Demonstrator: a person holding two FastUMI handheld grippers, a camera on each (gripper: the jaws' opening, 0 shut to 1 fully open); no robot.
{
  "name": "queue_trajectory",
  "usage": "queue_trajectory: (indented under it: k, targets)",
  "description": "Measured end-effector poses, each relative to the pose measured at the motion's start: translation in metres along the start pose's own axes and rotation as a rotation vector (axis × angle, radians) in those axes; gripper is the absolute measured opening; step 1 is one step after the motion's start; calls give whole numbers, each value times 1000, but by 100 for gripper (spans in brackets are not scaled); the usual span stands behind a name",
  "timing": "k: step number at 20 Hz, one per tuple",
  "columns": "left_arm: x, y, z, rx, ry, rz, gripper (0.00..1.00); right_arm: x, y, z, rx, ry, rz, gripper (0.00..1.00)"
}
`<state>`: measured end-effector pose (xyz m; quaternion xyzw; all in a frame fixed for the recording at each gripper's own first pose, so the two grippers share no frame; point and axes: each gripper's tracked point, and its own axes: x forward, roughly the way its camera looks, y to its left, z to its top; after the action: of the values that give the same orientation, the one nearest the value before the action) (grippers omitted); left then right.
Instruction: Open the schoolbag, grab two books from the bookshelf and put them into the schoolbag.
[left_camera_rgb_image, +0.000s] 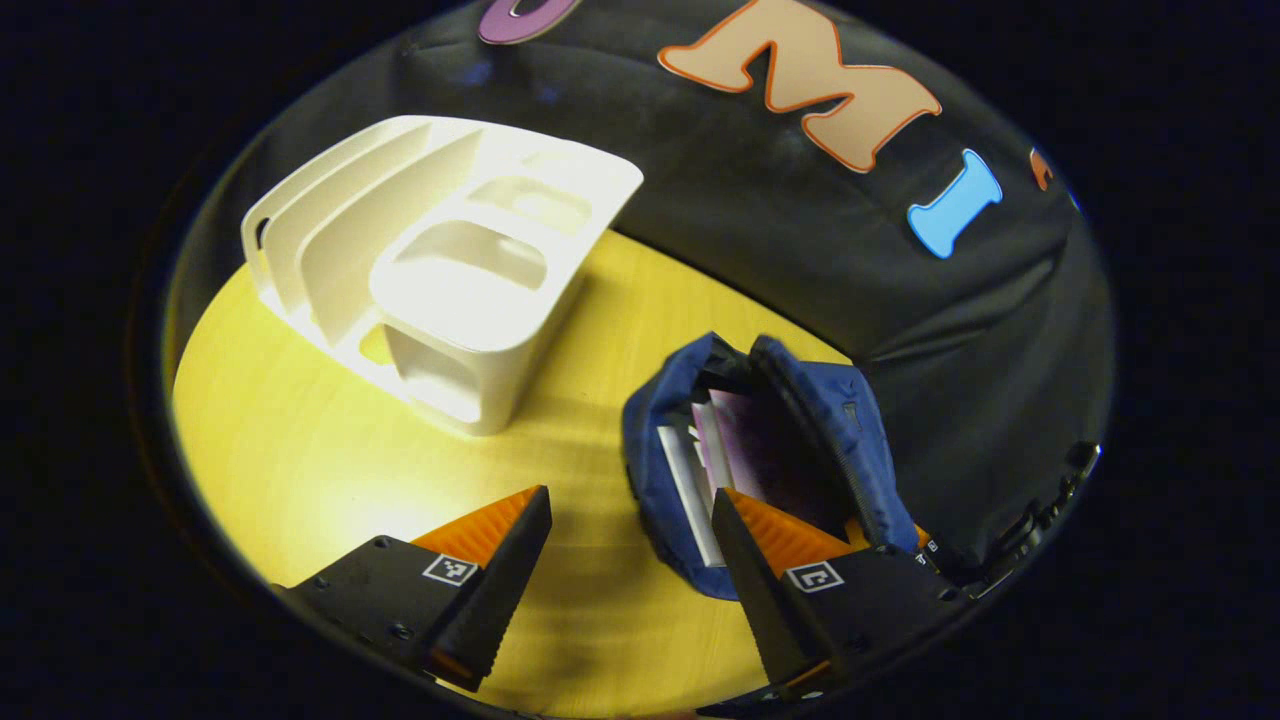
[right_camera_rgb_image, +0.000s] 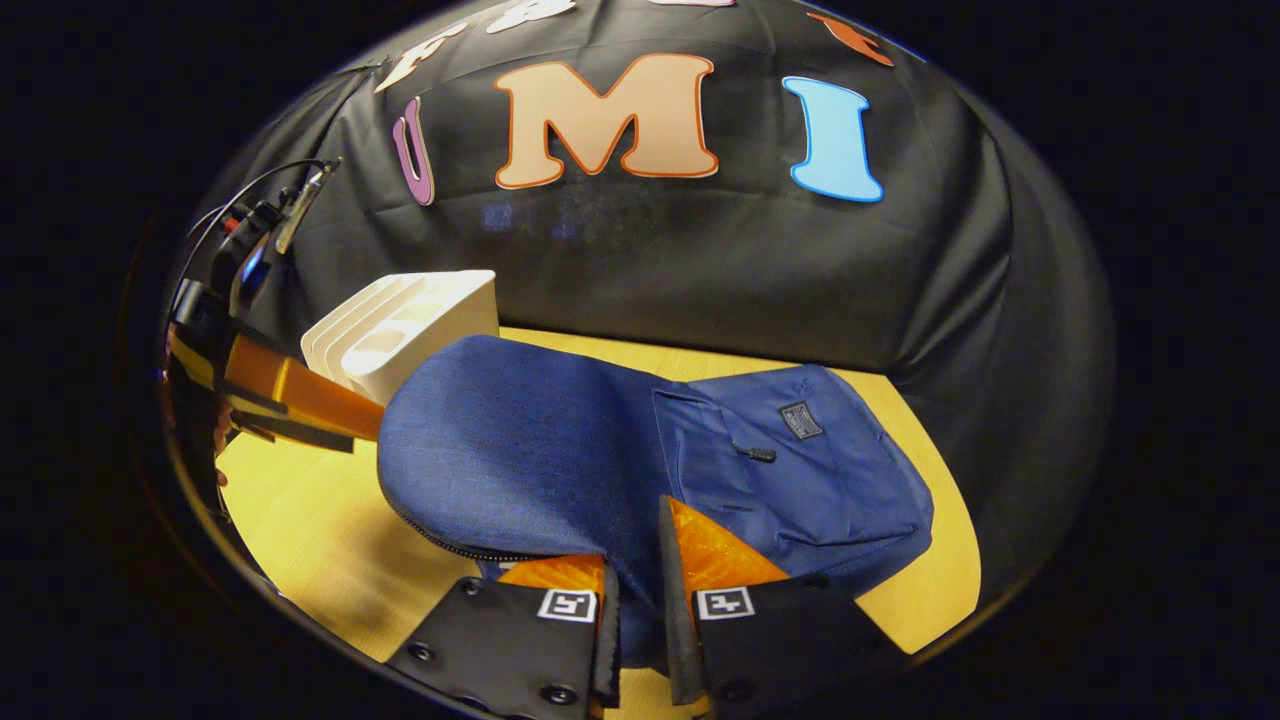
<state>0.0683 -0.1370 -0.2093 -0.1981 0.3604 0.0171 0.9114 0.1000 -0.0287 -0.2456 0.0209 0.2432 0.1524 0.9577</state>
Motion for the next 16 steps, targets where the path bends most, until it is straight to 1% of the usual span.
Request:
queue_trajectory:
  k: [2, 4, 6, 7, 10, 11, 12, 13, 14, 16]
  targets:
    - [-11, 14, 10, 36, -34, 40, 95, -3, 5, -5, 24, 14, 15, 39]
    - [-23, 23, 17, 65, -51, 59, 95, -7, 9, -12, 45, 32, 27, 53]
    - [-33, 28, 19, 76, -57, 62, 95, -17, 16, -18, 63, 46, 33, 67]
    - [-32, 28, 19, 79, -57, 59, 95, -22, 19, -21, 68, 53, 29, 75]
    - [-51, 34, 23, 87, -68, 53, 95, -39, 24, -29, 65, 66, 3, 96]
    - [-57, 36, 26, 94, -73, 52, 95, -45, 26, -29, 68, 67, -2, 100]
    - [-61, 39, 30, 103, -82, 55, 95, -51, 28, -31, 73, 72, -11, 96]
    - [-67, 43, 32, 115, -91, 58, 95, -56, 32, -33, 88, 82, -7, 96]
    - [-73, 45, 36, 125, -100, 63, 95, -62, 39, -37, 112, 92, 4, 99]
    - [-86, 50, 45, 141, -127, 68, 95, -76, 47, -42, 153, 98, 3, 100]
